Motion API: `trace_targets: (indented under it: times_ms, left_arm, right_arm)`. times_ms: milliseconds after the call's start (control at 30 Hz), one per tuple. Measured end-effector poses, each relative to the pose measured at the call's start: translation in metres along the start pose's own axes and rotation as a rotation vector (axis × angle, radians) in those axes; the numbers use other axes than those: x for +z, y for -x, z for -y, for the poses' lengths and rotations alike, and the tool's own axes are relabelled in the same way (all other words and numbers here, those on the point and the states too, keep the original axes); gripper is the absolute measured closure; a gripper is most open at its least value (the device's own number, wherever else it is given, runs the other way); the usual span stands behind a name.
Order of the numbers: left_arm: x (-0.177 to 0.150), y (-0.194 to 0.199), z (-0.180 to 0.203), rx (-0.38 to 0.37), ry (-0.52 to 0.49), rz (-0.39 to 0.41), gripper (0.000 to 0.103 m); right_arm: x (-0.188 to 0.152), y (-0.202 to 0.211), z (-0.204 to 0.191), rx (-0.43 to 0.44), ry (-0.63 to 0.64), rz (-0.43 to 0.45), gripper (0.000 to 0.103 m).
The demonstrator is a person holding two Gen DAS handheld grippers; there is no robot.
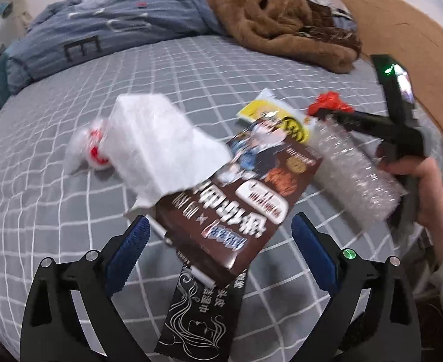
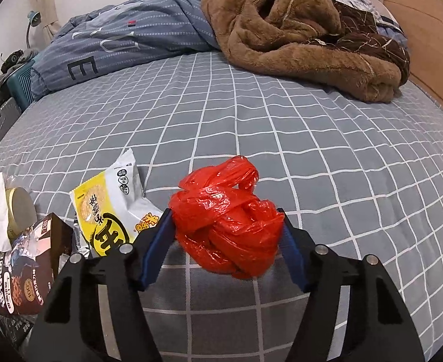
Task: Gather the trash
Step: 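Grasp the red plastic bag with the right gripper while the left gripper grasps the brown snack box, then lift the red bag with the right gripper while the left gripper lifts the brown snack box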
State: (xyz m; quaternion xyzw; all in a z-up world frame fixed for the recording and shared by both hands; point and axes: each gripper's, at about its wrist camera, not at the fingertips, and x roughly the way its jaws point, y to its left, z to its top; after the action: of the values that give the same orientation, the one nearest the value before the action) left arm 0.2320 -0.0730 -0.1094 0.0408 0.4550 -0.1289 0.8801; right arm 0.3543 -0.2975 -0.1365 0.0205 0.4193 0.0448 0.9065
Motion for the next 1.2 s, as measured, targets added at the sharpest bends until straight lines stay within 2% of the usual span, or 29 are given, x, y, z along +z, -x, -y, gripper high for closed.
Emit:
trace_targets:
  times_ms: [67, 200, 300, 500, 600, 767, 967, 1200]
  left_arm:
    - [0.011, 0.004, 0.006, -0.012, -0.047, 0.008, 0.009]
    - [0.034, 0.005, 0.025, -0.094, -0.154, -0.009, 0.006]
    - [0.046, -0.006, 0.045, -0.097, -0.265, -0.037, 0.006]
    - [0.065, -0.045, 0.065, -0.096, -0.426, -0.168, 0.006]
    - [0.069, -0.061, 0.066, -0.147, -0.459, -0.256, 0.006]
    - [0.077, -0.087, 0.065, -0.114, -0.474, -0.332, 0.006]
    - [0.074, -0.093, 0.07, -0.075, -0.494, -0.343, 0.008]
    - [0.078, -0.086, 0.071, -0.075, -0.439, -0.329, 0.022]
  right_arm:
    - [0.0, 0.0, 0.0, -0.001, 0.002, -0.001, 0.039]
    - [0.002, -0.001, 0.002, 0.001, 0.004, -0.001, 0.041]
    - [0.004, 0.001, 0.004, -0.004, -0.006, 0.0, 0.043]
    - [0.013, 0.016, 0.009, -0.013, -0.02, 0.028, 0.043]
    - [0.019, 0.024, 0.013, -0.003, -0.017, 0.043, 0.043]
    - [0.025, 0.037, 0.016, 0.028, -0.031, 0.066, 0.043]
    - [0.031, 0.047, 0.02, 0.047, -0.043, 0.081, 0.043]
    - [0.031, 0.053, 0.021, 0.052, -0.037, 0.085, 0.043]
